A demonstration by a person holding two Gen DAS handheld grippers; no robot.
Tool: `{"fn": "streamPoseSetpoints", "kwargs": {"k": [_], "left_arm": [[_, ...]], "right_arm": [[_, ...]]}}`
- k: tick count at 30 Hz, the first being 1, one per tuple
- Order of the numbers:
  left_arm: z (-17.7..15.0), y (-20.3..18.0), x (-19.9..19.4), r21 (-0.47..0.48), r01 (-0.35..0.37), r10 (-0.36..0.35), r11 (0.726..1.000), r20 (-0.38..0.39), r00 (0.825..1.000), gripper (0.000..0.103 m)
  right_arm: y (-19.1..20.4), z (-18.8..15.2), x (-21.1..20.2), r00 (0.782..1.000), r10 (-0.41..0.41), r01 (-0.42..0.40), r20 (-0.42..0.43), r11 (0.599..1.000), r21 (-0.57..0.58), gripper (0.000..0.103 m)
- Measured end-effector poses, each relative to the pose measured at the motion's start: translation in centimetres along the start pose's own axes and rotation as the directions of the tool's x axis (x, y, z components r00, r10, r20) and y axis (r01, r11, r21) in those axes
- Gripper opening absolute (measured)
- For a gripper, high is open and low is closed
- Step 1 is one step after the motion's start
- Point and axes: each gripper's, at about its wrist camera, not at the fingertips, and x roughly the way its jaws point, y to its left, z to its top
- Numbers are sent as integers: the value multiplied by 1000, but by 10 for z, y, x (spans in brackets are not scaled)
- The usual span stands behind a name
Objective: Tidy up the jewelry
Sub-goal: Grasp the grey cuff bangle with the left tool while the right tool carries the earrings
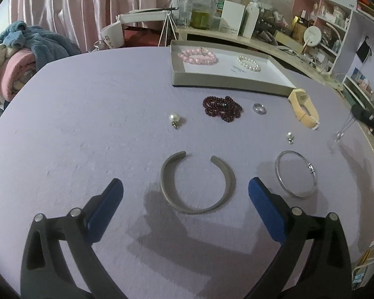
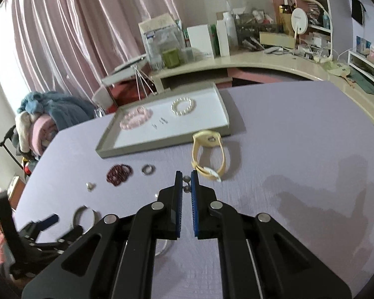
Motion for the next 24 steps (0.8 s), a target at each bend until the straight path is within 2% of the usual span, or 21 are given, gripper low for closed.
{"fn": "streamPoseSetpoints", "kwargs": {"k": [9,14,16,19,24], "left_arm": [[1,-5,25,51,-63,65,997,-45,997,100],[4,-10,29,76,-58,61,995,-40,997,100],[6,-11,29,79,-55,58,995,-36,998,96],[6,-16,24,103,-38,39,994,-7,999,69],[9,-11,19,91,-10,12,996,-18,1000,66]], "right_arm": [[5,9,-8,1000,16,-16,25,1000,5,7],[4,11,-11,999,16,-16,30,1000,7,7],[5,11,-12,999,16,-16,31,1000,9,7],[5,11,-12,999,18,-19,32,1000,11,7],[8,15,-15,999,28,-28,44,1000,6,7]]}}
